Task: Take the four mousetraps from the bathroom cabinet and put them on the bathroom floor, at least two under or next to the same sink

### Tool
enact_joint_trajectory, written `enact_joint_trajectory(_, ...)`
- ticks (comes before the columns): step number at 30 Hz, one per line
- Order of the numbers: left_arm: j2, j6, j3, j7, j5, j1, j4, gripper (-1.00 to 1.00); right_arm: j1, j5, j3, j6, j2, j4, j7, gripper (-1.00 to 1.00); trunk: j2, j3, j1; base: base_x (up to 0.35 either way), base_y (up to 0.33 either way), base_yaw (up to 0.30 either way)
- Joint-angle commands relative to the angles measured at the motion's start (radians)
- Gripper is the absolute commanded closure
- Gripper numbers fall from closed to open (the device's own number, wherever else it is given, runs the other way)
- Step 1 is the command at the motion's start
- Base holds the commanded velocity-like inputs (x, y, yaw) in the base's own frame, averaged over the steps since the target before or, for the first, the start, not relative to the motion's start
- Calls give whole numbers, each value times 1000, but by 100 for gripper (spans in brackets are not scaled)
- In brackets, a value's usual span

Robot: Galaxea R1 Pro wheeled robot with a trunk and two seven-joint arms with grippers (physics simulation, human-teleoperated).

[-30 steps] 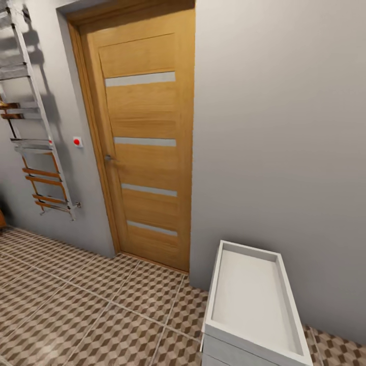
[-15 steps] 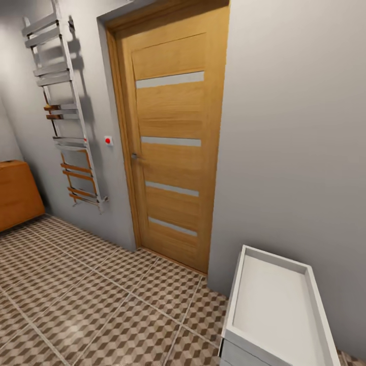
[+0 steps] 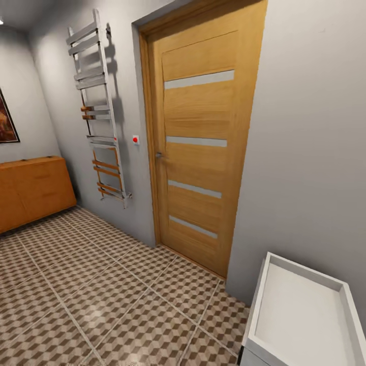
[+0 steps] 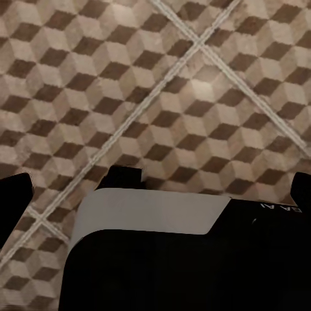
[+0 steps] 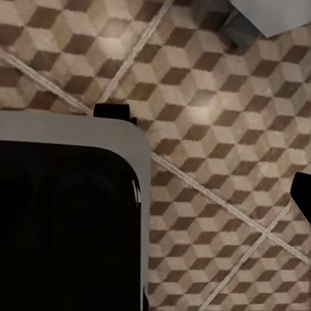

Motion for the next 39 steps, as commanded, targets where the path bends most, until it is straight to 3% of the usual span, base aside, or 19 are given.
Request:
enact_joint_trajectory(1,0,-3,-9,3,8,-1,1,-100,-1,10,-5,-6,0,3,-4,-100,-1,-1,0,0,0,289)
enact_joint_trajectory(39,-2,-3,-9,3,6,-1,1,-100,-2,9,-5,-6,-1,3,-5,-100,-1,-1,0,0,0,289)
